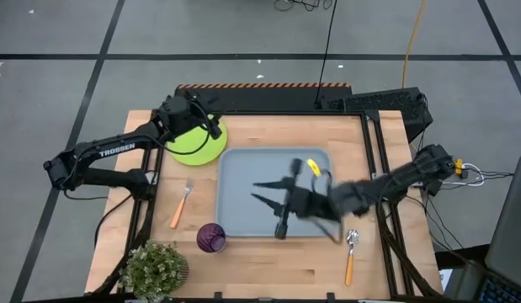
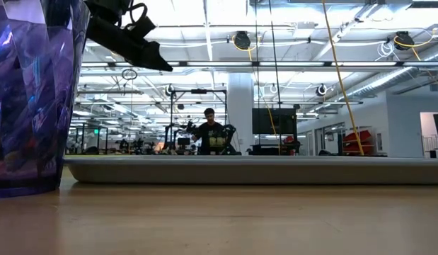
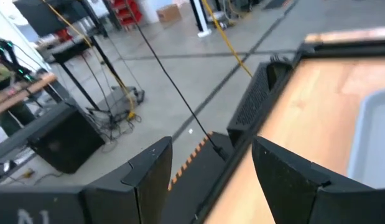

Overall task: Pick and place plate/cup/fork/spoon on tray
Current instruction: Put the orange spoon on the gray serving tray

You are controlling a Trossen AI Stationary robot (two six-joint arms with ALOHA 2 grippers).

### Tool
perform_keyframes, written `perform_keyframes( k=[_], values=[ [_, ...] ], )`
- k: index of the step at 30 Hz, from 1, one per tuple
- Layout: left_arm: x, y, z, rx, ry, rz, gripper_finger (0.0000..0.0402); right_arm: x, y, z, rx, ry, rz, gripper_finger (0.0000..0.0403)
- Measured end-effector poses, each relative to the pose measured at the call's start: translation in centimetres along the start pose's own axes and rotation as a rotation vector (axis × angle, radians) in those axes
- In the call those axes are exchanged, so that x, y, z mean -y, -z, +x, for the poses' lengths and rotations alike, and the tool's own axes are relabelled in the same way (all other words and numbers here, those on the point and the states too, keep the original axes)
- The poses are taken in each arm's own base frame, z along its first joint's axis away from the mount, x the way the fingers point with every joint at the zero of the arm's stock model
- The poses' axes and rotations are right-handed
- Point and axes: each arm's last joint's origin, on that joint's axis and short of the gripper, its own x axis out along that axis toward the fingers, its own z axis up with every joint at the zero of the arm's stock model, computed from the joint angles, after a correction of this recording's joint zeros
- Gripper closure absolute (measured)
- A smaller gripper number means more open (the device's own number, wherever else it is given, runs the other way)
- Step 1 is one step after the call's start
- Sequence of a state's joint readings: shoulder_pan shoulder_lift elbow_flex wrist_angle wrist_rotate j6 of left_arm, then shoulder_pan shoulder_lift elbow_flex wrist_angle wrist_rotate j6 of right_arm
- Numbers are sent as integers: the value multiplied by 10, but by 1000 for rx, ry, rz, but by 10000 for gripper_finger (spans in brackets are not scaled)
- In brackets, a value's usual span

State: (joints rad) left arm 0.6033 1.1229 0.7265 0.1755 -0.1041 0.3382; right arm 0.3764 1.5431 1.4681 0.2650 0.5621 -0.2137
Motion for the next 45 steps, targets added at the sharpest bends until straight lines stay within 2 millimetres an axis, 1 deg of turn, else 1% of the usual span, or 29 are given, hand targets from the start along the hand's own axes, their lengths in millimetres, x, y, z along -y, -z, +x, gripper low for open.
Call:
perform_keyframes(
  k=[2, 4, 6, 8, 10, 11, 13, 16, 18, 20, 24, 28, 32, 35, 37, 40, 45],
  values=[
    [1, 3, 0, -29, 11, 4, 176, 13, 14, 10, -94, -115, 154, 312],
    [2, 6, 0, -58, 22, 7, 176, 20, 33, 14, -259, -143, 266, 312],
    [3, 8, 0, -85, 31, 9, 176, 23, 54, 16, -434, -92, 387, 312],
    [4, 10, -1, -106, 38, 12, 176, 23, 72, 9, -635, -52, 541, 312],
    [4, 12, -1, -126, 46, 17, 176, 19, 91, 2, -863, -3, 743, 312],
    [4, 13, -1, -134, 48, 18, 176, 16, 100, -2, -973, 33, 848, 312],
    [4, 13, -1, -136, 49, 18, 176, 2, 114, -12, -1199, 99, 1013, 312],
    [5, 13, -1, -139, 50, 20, 177, -21, 126, -26, -1443, 249, 1232, 312],
    [4, 13, -1, -135, 50, 33, 177, -36, 132, -35, -1549, 369, 1323, 312],
    [4, 13, -1, -130, 49, 47, 177, -48, 136, -41, -1576, 472, 1377, 312],
    [3, 10, 0, -96, 36, 60, 177, -65, 138, -53, -1560, 620, 1418, 313],
    [2, 6, 0, -51, 56, 58, 177, -85, 149, -63, -1571, 737, 1417, 318],
    [3, 4, 0, -21, 87, 47, 177, -105, 158, -76, -1729, 776, 1393, 324],
    [3, 4, 0, -21, 87, 43, 177, -117, 164, -91, -1785, 855, 1327, 327],
    [3, 4, 0, -23, 88, 36, 177, -121, 162, -102, -1792, 902, 1285, 328],
    [4, 6, 0, -34, 103, 26, 177, -124, 160, -118, -1854, 963, 1214, 328],
    [5, 9, -1, -60, 134, 23, 177, -121, 159, -136, -1891, 1089, 1069, 328]
  ],
)
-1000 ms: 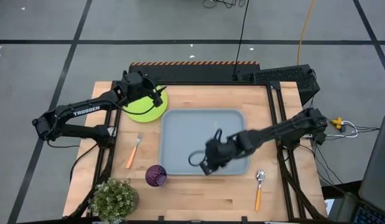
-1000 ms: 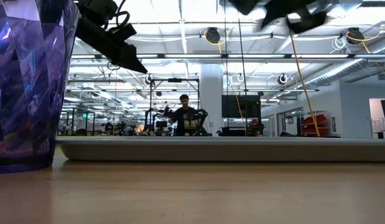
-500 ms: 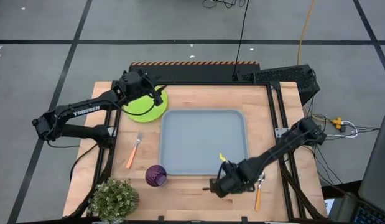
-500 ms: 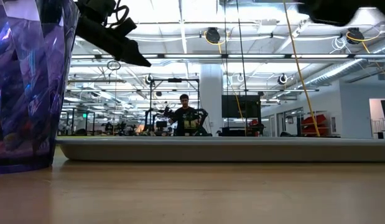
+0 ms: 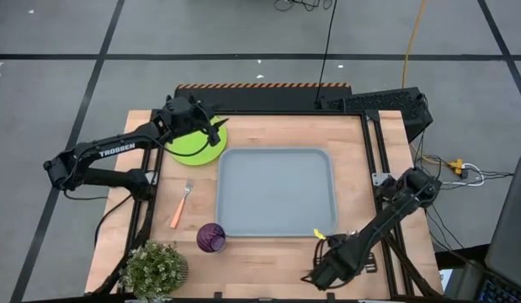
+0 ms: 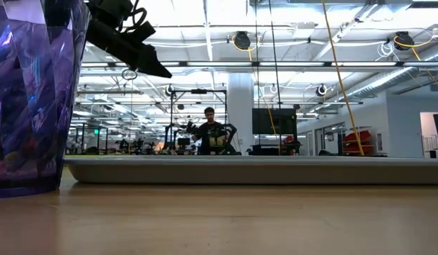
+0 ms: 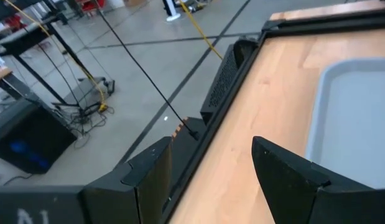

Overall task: Pick and place plate/cup/fork/spoon on tray
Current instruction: Put the orange spoon on the gray serving tray

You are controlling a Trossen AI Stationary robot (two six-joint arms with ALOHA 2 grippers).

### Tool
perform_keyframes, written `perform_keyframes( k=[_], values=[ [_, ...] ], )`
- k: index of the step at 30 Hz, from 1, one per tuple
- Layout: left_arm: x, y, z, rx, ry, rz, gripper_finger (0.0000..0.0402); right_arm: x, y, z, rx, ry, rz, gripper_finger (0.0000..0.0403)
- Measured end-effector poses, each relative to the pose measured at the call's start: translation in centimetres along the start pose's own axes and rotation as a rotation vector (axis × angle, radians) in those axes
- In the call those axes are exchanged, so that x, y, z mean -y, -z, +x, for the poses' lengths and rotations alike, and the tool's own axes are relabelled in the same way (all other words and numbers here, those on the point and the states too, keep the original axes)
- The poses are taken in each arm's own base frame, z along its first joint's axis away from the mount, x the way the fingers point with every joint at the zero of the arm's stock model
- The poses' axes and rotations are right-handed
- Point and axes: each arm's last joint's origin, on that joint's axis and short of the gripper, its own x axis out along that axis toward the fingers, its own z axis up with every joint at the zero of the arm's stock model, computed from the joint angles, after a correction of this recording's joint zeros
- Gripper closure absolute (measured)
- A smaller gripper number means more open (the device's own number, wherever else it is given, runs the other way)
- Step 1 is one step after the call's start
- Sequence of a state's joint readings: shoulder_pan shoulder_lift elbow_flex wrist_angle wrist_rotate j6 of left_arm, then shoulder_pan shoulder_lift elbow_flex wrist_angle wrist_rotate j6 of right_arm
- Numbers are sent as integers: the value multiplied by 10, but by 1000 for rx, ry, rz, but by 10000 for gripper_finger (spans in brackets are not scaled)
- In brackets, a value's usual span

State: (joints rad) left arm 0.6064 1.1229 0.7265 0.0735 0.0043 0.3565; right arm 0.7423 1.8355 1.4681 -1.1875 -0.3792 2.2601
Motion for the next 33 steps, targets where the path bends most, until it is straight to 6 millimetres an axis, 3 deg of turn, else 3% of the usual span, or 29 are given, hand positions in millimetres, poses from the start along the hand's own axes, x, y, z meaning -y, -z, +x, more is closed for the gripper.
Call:
perform_keyframes(
  k=[6, 16, 24, 33],
  values=[
    [2, 5, 0, -49, 18, 0, 177, 12, -5, 8, 85, 80, 19, 328],
    [7, 10, -1, -110, 51, -28, 177, 8, -18, 67, 19, 3, -48, 328],
    [14, 10, -1, -125, 79, -22, 177, 22, -22, 59, 39, 27, -45, 320],
    [14, 10, -1, -127, 80, -10, 177, 22, -24, 61, 52, 23, -37, 237]
  ],
)
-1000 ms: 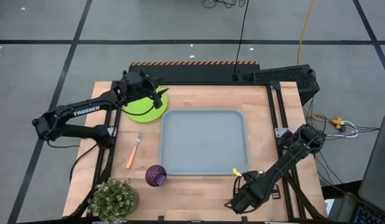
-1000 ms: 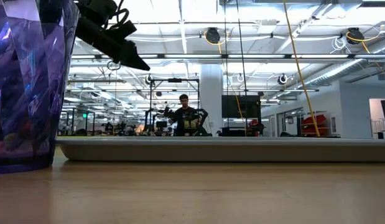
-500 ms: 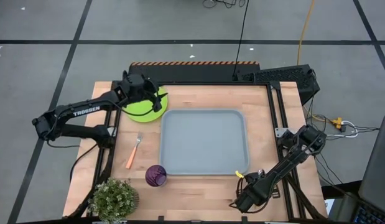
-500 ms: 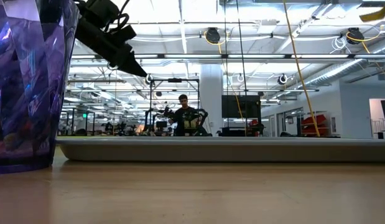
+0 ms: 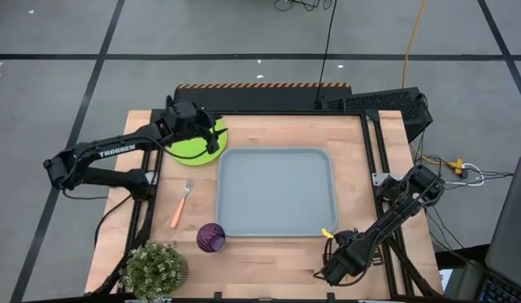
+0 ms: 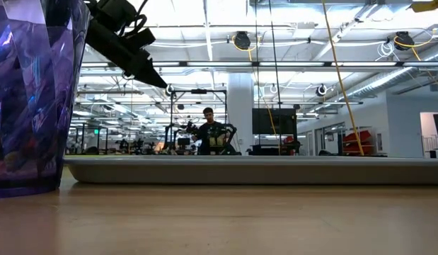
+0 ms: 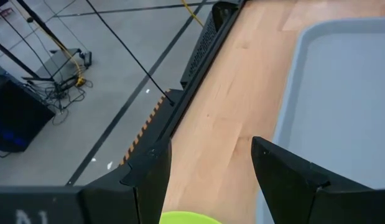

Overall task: Pick and place plate/cup/fork/spoon on tray
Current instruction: Put the orange spoon on the gray serving tray

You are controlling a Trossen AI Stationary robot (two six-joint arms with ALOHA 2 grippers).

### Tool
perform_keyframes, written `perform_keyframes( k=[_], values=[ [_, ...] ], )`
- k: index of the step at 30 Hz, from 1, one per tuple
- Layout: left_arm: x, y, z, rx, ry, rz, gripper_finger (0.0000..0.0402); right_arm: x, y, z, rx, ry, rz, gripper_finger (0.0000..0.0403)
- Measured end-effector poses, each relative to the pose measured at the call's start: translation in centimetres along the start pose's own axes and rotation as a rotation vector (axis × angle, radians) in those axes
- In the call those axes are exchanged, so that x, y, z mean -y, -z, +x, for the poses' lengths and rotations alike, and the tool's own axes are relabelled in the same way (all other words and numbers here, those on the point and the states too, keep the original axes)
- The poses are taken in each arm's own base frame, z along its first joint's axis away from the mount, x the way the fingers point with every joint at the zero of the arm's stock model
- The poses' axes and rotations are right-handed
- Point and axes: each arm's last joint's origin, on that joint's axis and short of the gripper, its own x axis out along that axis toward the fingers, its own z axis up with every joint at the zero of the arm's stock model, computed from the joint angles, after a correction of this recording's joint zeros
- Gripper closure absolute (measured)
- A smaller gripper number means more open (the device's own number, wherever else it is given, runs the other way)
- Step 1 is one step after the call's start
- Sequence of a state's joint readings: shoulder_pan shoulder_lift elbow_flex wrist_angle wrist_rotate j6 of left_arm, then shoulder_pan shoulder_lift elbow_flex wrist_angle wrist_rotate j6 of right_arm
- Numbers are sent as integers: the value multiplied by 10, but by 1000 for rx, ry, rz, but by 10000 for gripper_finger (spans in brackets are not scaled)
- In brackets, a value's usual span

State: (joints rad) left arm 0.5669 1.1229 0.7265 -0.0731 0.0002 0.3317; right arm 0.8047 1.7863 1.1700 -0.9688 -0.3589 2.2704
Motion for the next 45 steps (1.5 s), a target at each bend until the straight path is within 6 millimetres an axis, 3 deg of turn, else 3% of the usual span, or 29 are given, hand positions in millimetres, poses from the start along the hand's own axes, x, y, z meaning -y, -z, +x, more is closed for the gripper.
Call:
perform_keyframes(
  k=[5, 10, 14, 21, 28, 34, 36, 45],
  values=[
    [0, 0, 0, -1, 1, 4, 177, -3, -9, 12, 5, -29, 4, 208],
    [0, 1, 0, -7, 3, 3, 177, -4, -15, 25, -26, -80, -15, 211],
    [0, 1, 0, -11, 4, 3, 177, -5, -16, 28, -29, -92, -21, 248],
    [1, 2, 0, -17, 6, 0, 177, -6, -16, 29, -30, -98, -48, 375],
    [1, 3, 0, -29, 10, 2, 177, -5, -14, 29, -71, -70, -64, 379],
    [1, 3, 0, -30, 10, 3, 177, 2, -7, 14, -91, -9, -50, 386],
    [1, 3, 0, -30, 12, 2, 177, 6, -4, 2, -70, 3, -42, 401],
    [3, 2, 0, -29, 18, 6, 177, 21, -5, -51, 2, 24, 12, 398]
  ],
)
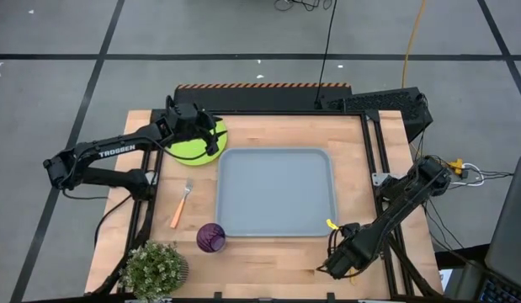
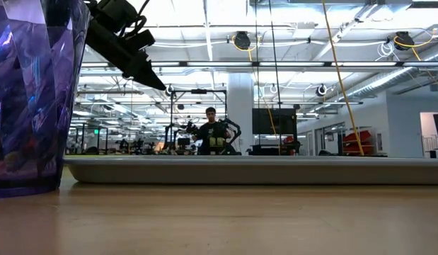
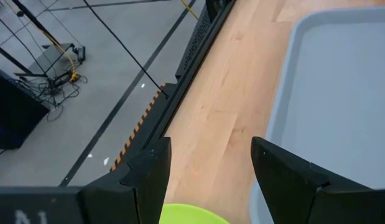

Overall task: Pick and place plate/cup/fork/spoon on tray
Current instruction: Put the orange spoon on the gray serving tray

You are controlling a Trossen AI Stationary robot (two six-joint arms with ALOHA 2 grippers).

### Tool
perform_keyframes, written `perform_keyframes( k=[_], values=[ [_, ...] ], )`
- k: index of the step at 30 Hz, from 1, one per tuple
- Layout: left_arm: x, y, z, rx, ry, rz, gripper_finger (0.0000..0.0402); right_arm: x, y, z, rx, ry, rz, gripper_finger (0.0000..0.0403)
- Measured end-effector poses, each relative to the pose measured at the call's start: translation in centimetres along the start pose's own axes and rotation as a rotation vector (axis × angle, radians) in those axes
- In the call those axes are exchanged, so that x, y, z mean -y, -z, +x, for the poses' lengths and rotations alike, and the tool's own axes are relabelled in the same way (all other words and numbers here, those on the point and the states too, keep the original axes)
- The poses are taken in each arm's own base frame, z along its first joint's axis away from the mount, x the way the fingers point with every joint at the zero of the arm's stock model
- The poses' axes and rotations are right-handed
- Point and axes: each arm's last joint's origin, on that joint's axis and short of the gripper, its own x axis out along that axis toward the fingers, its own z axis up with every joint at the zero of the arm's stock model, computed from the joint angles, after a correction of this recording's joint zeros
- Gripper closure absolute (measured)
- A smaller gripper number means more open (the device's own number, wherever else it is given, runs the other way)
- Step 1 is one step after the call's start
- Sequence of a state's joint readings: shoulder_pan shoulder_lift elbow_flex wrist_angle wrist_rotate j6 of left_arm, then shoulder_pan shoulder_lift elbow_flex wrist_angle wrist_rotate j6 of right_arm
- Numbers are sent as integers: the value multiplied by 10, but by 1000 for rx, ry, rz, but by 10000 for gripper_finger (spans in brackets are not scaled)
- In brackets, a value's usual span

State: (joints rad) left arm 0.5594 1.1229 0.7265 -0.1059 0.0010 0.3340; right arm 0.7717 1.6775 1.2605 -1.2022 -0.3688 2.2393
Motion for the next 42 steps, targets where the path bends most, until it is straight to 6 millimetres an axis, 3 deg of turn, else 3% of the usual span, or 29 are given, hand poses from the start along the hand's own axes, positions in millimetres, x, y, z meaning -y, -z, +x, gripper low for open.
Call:
perform_keyframes(
  k=[4, 10, 17, 23, 28, 35, 42],
  values=[
    [0, 0, 0, -3, 1, 1, 177, -3, -1, -1, 13, -35, -1, 400],
    [0, 1, 0, -9, 6, 2, 177, -15, -3, 20, 5, -85, -16, 394],
    [1, 2, 0, -15, 8, 3, 177, -26, -8, 51, -23, -115, -32, 306],
    [1, 2, 0, -16, 8, 3, 177, -23, -10, 56, -8, -94, -40, 223],
    [1, 2, 0, -15, 8, 3, 177, -21, -8, 57, -28, -76, -43, 185],
    [1, 1, 0, -15, 8, 3, 177, -18, -5, 61, -15, -68, -41, 187],
    [1, 3, 0, -22, 10, 3, 177, -22, -5, 82, -18, -68, -53, 211]
  ],
)
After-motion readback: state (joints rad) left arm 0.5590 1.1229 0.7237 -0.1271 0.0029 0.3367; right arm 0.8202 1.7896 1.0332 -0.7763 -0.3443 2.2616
